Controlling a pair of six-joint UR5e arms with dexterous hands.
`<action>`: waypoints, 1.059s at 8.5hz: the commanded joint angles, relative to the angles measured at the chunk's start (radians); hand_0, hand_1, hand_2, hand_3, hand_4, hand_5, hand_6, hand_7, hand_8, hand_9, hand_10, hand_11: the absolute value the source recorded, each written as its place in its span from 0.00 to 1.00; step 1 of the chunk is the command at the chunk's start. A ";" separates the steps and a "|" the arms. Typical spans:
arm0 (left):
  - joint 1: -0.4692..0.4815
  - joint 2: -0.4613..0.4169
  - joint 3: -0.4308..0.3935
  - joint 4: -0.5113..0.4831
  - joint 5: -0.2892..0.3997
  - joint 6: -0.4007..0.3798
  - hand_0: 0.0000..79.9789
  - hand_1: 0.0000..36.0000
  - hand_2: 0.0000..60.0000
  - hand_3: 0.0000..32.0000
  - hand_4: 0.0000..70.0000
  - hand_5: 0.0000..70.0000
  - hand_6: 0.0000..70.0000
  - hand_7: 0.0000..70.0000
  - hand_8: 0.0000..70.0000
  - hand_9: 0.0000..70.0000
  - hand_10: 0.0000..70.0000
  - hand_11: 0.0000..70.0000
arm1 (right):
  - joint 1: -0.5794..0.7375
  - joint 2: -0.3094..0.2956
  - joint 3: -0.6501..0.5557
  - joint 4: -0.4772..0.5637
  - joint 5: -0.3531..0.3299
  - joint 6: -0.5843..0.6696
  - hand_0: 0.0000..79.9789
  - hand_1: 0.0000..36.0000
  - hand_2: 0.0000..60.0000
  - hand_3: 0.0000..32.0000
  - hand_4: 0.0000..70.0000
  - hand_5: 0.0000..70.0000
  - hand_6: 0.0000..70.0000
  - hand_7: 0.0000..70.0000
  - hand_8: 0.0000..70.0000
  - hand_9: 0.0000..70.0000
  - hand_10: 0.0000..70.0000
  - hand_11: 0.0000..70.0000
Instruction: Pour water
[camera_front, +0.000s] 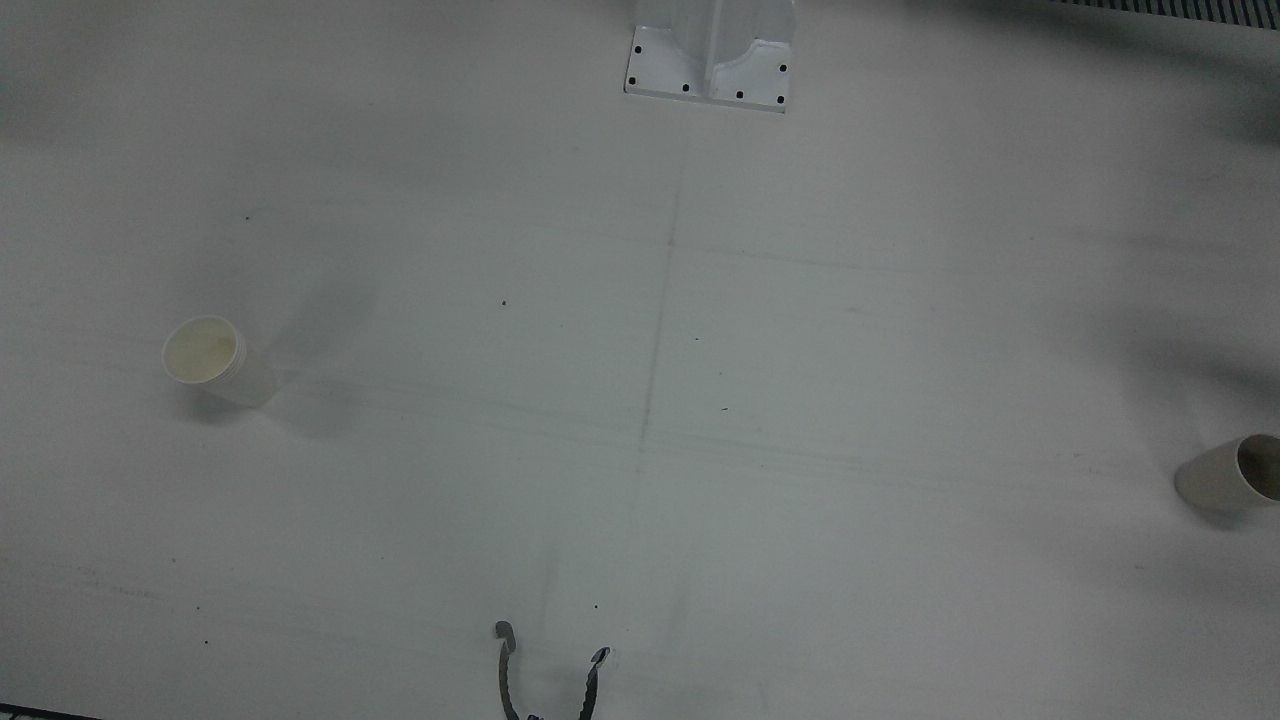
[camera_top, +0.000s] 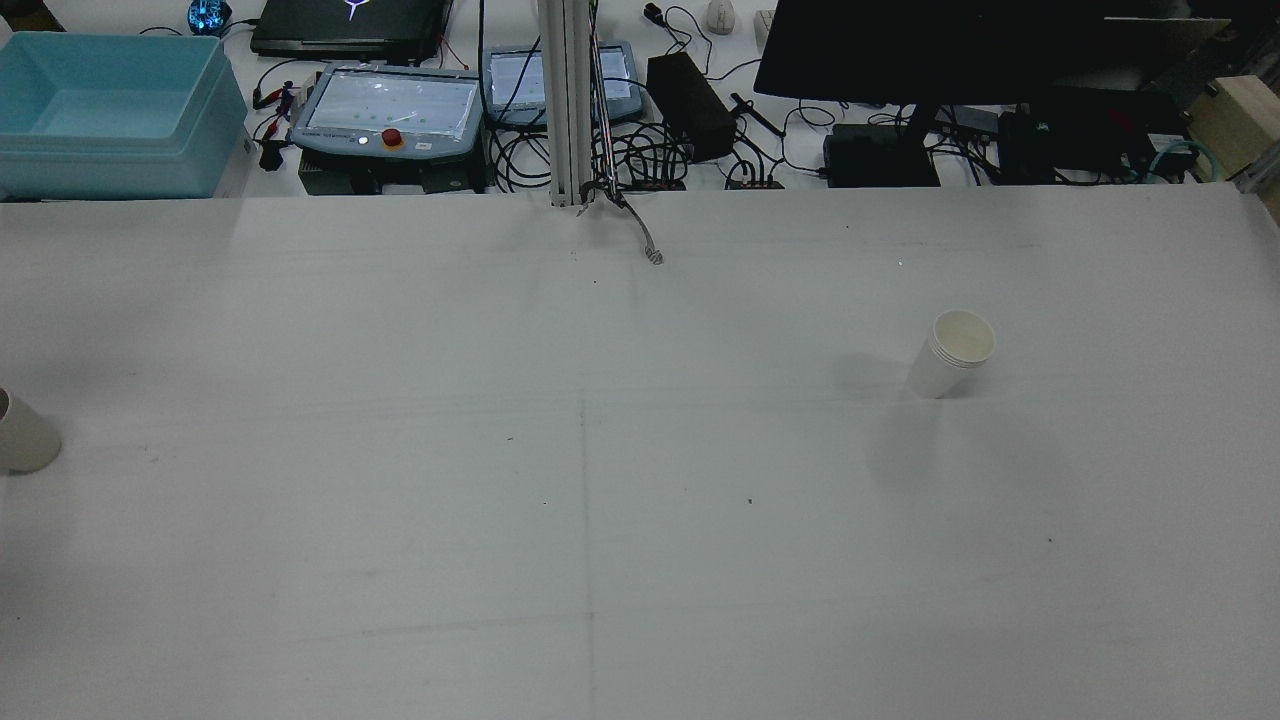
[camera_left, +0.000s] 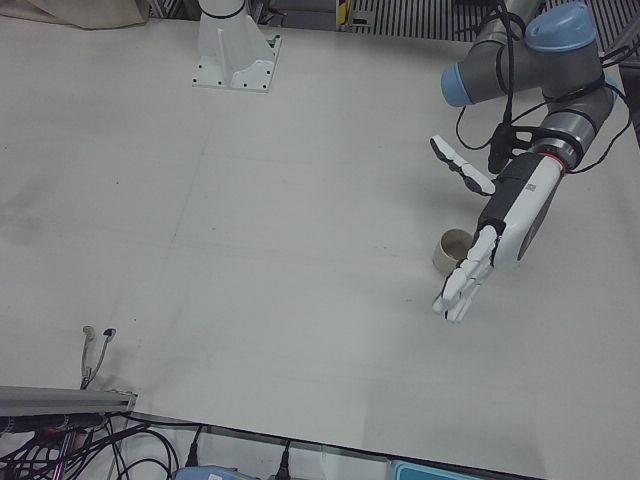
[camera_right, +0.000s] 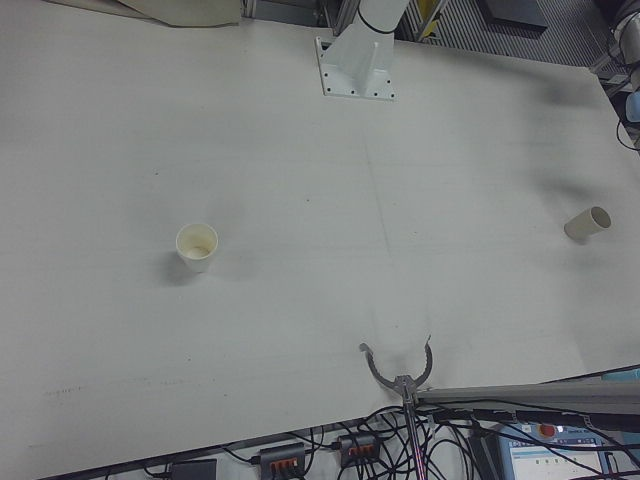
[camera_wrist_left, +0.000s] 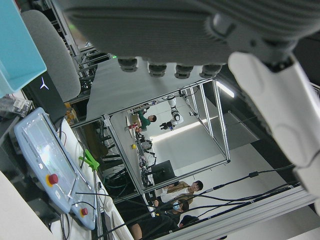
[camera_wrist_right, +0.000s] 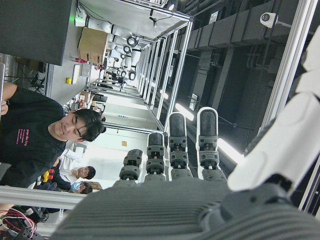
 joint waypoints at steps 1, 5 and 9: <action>-0.005 0.146 -0.006 -0.107 -0.046 0.092 0.55 0.09 0.00 0.29 0.03 0.00 0.00 0.00 0.05 0.00 0.00 0.00 | 0.038 0.002 -0.007 0.001 -0.008 -0.016 0.48 0.19 0.24 0.00 0.06 0.53 0.24 0.45 0.13 0.24 0.10 0.16; 0.006 0.359 0.011 -0.215 -0.033 0.118 0.89 0.60 0.00 0.00 0.09 0.05 0.00 0.00 0.01 0.01 0.00 0.01 | 0.035 -0.004 -0.005 0.000 -0.018 -0.020 0.48 0.21 0.26 0.00 0.06 0.40 0.24 0.48 0.14 0.26 0.07 0.11; 0.038 0.356 0.227 -0.432 -0.031 0.216 0.83 0.56 0.00 0.00 0.15 0.04 0.00 0.00 0.01 0.00 0.00 0.02 | 0.028 -0.016 -0.008 -0.002 -0.018 -0.029 0.47 0.18 0.22 0.00 0.06 0.44 0.24 0.49 0.14 0.26 0.07 0.11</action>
